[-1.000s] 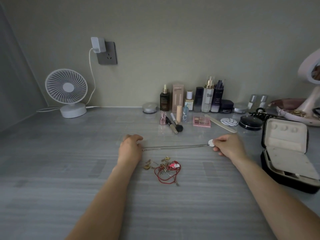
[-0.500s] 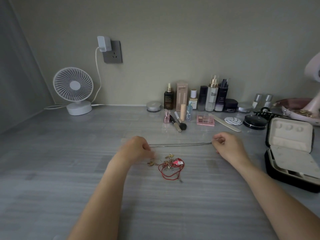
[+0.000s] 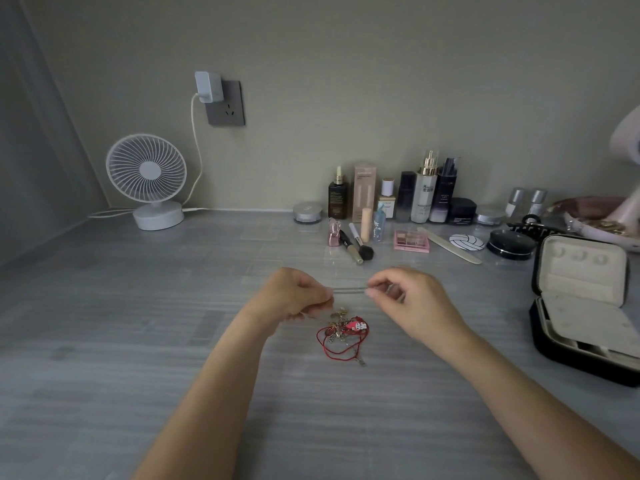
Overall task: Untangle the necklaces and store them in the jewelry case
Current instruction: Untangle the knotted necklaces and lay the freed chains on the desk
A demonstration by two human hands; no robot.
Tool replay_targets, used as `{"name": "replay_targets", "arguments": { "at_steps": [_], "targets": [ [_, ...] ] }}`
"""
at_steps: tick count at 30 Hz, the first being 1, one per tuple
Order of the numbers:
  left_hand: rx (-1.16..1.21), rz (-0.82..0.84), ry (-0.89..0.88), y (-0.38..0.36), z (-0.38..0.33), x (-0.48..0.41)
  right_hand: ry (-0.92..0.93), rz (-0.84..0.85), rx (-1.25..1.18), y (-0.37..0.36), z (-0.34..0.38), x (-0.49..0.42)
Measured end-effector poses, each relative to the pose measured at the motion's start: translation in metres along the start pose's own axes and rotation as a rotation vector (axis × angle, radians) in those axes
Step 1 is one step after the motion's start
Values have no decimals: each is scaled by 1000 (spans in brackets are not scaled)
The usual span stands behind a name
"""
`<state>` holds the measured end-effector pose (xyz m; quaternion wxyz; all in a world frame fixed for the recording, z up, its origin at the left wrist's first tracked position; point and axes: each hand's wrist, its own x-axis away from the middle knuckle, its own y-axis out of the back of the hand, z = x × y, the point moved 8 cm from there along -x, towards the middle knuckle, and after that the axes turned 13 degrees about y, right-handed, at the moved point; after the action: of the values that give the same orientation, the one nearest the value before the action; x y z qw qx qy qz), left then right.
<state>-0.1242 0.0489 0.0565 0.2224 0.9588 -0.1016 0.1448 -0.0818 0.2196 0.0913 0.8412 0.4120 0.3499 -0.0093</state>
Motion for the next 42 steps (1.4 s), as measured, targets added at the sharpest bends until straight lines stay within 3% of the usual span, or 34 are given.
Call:
{"name": "replay_targets", "arguments": {
  "at_steps": [5,13,18,21,32,42],
  "targets": [
    [170,116,38,-24,-2,3,109,140,44,-24,26,1],
    [185,194,81,-34,-1,7,161,32,46,-20,26,1],
    [143,60,-42,-26,-10,7,-21,-62,-217,-9,11,-3],
    [214,128,-129,-35,-16,9,-96,-95,-347,-4,6,-6],
    [309,138,-209,-36,-22,10,-264,-176,-620,8,-2,-9],
    [282,140,-252,-43,-25,14,-326,-202,-701,11,-5,-6]
  ]
}}
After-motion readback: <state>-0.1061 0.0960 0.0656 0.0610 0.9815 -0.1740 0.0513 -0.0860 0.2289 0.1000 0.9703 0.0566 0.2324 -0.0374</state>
